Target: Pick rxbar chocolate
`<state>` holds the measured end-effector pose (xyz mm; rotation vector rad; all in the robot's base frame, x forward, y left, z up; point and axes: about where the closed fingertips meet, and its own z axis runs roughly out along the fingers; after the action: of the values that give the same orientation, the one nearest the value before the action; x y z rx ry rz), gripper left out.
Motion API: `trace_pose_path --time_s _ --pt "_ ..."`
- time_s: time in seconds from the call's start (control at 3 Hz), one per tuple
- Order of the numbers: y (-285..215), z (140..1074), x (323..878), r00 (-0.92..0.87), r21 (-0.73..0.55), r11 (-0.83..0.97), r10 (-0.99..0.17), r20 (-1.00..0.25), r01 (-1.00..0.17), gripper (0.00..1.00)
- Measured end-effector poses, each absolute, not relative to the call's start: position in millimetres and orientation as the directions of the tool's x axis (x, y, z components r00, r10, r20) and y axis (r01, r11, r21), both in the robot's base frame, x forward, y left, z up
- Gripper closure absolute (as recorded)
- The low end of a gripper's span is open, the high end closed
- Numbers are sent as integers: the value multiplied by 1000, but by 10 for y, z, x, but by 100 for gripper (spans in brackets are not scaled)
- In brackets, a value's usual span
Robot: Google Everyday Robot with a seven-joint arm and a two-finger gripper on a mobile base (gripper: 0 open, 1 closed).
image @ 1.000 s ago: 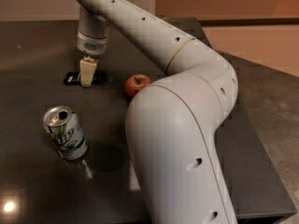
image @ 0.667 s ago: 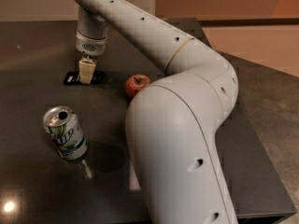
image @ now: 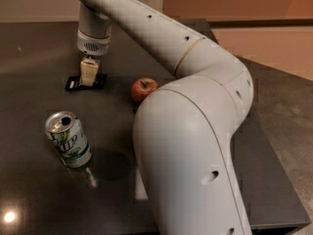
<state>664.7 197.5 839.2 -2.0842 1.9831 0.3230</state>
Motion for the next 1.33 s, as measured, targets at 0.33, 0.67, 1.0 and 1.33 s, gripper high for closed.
trace_pose_path --time_s 0.33,0.67,1.0,1.33 --pt "1947 8575 6604 63 -51 -49 -946 -320 -997 100" --pt "1889 8777 6557 72 -77 -51 -948 -311 -996 100" --pt "1844 8918 6527 78 -97 -51 -949 -304 -994 100" --pt "1791 9092 6502 87 -123 -51 -949 -304 -991 100"
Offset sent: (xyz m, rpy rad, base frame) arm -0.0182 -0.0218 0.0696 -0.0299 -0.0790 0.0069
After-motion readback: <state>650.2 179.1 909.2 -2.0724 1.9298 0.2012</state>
